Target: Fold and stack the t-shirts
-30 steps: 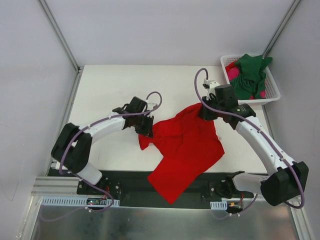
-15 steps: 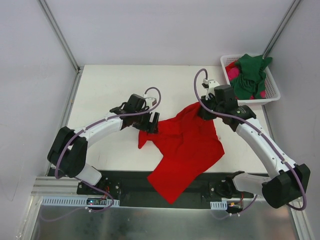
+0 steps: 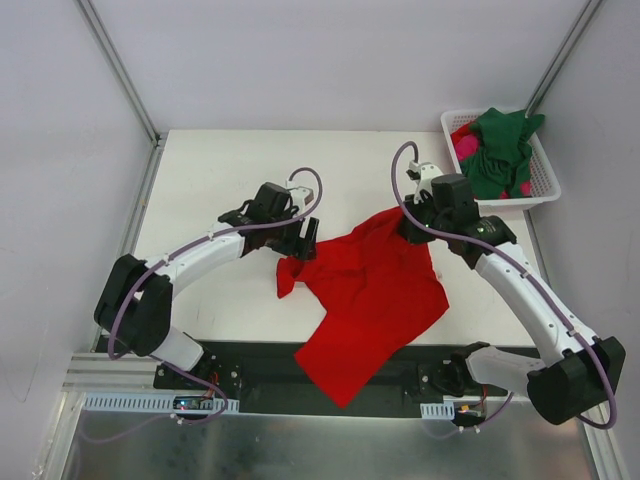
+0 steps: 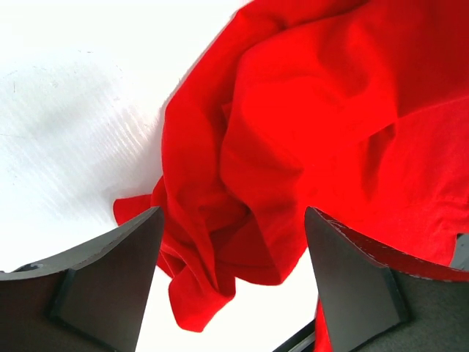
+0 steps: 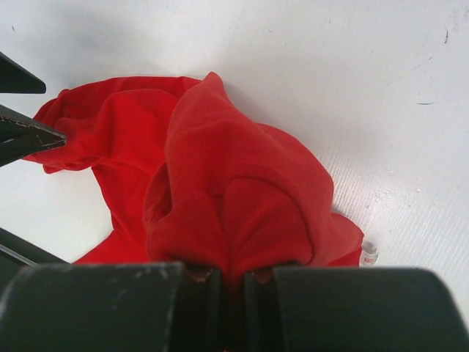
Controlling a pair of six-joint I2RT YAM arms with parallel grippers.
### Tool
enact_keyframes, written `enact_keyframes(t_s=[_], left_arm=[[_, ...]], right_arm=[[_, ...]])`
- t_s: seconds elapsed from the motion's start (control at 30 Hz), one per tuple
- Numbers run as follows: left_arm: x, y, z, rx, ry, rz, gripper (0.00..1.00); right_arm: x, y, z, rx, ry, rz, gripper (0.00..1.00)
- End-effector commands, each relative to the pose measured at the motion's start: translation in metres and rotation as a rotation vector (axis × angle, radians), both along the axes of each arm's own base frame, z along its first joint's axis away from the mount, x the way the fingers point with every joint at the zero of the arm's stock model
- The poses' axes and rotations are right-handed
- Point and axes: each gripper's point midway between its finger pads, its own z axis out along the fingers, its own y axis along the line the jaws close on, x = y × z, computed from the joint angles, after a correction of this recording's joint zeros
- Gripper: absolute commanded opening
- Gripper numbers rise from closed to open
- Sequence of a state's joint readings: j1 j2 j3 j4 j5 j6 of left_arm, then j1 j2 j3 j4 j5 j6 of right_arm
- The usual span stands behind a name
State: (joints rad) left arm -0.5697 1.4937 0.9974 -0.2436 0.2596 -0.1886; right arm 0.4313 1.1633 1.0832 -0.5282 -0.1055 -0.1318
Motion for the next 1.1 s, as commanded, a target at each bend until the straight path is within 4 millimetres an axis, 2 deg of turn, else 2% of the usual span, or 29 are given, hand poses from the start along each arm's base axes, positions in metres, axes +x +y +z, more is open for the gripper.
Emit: enact_keyframes(t_s=[0.0,0.2,0.33,0.57,1.07], left_arm=[[0.013,-0.007,0.011,-0.013,-0.041,-0.015,0.72],[0.012,-0.019,0.016,-0.069,-0.024,-0.038,0.55],[0.008,-0.02,0.017,-0.082,-0.019,-0.043,0.49],[0.0,-0.023,0.011,-0.104,0.017,-0.063,0.43],[-0.013,-0.025,0.001,-0.117,0.067,-0.102,0.4]], right_arm=[[0.001,-0.002,0.013,0.012,-0.056,-0.013,0.01],[0.0,-0.004,0.011,0.003,-0.053,-0.019,0.01],[0.0,-0.006,0.01,-0.002,-0.051,-0.023,0.01],[0.0,-0.006,0.009,-0.008,-0.051,-0.026,0.01],[0.001,-0.009,0.01,-0.022,-0.057,-0.031,0.01]])
